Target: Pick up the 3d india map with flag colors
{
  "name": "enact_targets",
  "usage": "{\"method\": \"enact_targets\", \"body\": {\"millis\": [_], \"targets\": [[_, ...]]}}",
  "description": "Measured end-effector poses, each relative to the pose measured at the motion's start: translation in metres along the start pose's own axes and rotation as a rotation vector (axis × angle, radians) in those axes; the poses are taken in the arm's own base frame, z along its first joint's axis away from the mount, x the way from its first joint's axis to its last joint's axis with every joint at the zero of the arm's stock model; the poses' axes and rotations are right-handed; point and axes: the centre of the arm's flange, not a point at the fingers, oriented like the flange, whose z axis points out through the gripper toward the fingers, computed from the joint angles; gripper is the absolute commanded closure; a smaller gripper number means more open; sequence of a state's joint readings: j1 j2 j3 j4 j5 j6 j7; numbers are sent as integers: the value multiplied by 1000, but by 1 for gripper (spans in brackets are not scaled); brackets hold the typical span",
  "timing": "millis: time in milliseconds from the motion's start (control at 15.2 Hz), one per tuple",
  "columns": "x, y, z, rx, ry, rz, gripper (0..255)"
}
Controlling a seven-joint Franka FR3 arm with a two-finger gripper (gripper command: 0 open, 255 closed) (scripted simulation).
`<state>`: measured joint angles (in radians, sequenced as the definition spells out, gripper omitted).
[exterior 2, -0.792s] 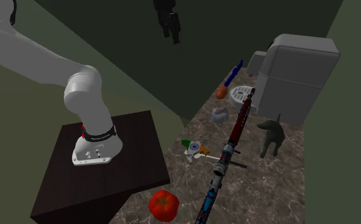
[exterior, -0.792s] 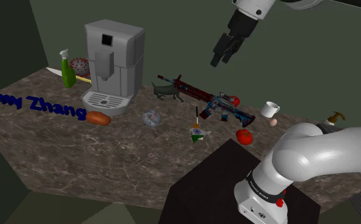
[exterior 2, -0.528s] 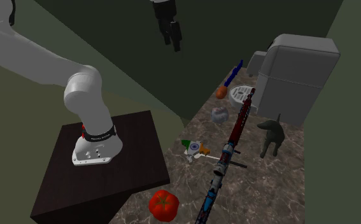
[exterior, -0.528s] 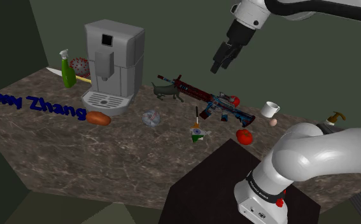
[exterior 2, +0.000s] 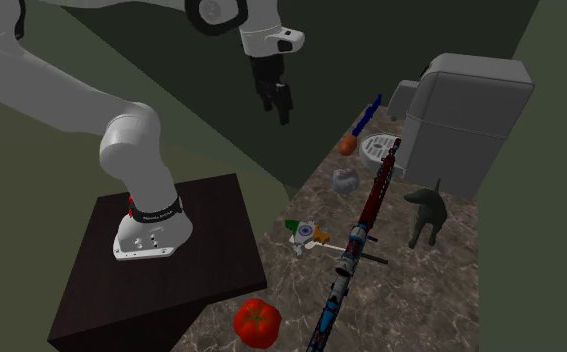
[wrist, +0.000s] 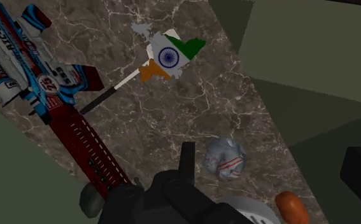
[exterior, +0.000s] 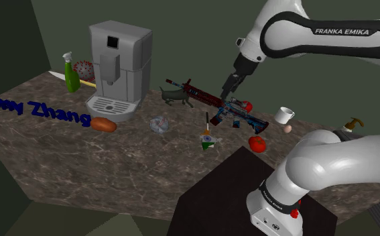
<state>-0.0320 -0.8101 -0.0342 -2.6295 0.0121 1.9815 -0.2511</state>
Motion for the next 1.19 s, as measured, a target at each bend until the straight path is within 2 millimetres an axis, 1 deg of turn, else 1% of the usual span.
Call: {"method": "enact_targets", "body": {"millis": [198,330,462,528,726,858,990,1188], "targets": [[-6,13,38,-4,-10,-19,0],[-14,22,63,-7,-15,-31,0],[-17,34,82,-10,-20,-43,0],[-16,44,94,-12,-24,-49,0],[-24,54,129,-16,-32,-68,0],[-26,67,150,-19,-37,-80,0],[-33,80,176,-22,-43,-92,0],[-43,94,210,-26,-51,-111,0]]}}
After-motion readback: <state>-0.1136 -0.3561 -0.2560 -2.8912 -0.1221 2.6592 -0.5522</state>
